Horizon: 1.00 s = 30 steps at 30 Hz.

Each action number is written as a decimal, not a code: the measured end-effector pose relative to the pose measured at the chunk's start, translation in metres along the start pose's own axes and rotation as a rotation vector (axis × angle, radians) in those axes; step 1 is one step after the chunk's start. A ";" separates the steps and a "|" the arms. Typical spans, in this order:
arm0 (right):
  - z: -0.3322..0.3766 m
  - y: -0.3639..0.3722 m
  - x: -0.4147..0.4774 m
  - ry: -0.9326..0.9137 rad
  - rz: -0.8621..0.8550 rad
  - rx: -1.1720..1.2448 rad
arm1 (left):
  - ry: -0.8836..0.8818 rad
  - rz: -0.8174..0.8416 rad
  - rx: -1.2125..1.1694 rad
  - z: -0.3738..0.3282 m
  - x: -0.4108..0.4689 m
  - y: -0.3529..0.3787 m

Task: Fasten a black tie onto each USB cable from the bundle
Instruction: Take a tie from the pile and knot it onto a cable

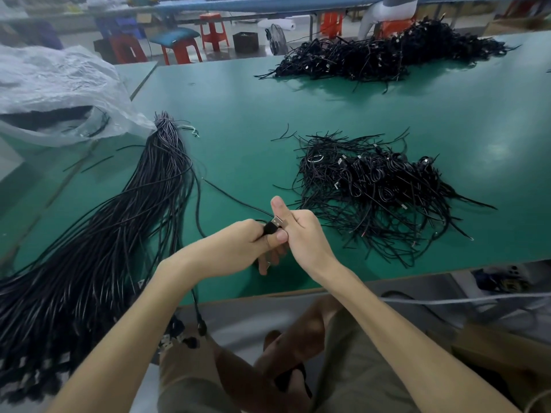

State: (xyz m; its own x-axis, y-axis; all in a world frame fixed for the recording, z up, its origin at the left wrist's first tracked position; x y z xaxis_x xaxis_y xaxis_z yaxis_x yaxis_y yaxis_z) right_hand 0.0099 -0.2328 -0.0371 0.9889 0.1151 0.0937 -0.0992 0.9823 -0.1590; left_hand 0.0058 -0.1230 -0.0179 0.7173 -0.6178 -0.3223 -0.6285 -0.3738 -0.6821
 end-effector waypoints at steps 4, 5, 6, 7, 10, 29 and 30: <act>0.002 -0.003 0.005 -0.016 0.019 0.000 | -0.030 -0.076 0.078 0.002 0.002 -0.010; 0.002 -0.003 0.006 -0.015 0.026 -0.005 | -0.041 -0.075 0.085 0.003 0.002 -0.011; 0.001 -0.003 0.006 -0.012 0.036 -0.007 | -0.054 -0.075 0.093 0.004 0.002 -0.012; 0.000 -0.002 0.007 -0.007 0.049 -0.003 | -0.070 -0.083 0.111 0.005 0.002 -0.013; -0.004 0.003 0.008 0.015 0.079 0.033 | -0.124 -0.139 0.212 0.008 0.001 -0.019; 0.006 0.027 0.006 -0.039 0.169 0.204 | 0.190 -0.178 -0.286 0.014 -0.004 -0.017; 0.006 0.028 0.007 -0.038 0.166 0.217 | 0.191 -0.187 -0.333 0.014 -0.003 -0.016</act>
State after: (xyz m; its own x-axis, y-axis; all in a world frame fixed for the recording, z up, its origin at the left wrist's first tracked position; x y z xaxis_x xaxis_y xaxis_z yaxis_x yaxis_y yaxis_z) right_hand 0.0130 -0.2039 -0.0347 0.9527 0.2788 0.1211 -0.2852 0.9577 0.0388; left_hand 0.0177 -0.1050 -0.0151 0.7793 -0.6234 -0.0642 -0.5779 -0.6753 -0.4583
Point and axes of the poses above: each hand's wrist, its own x-axis towards the middle knuckle, its own y-axis out of the palm, z = x × y, the point moved 7 cm from there along x, towards the middle knuckle, and after that the axes turned 5 degrees about z, right-handed, at the moved point
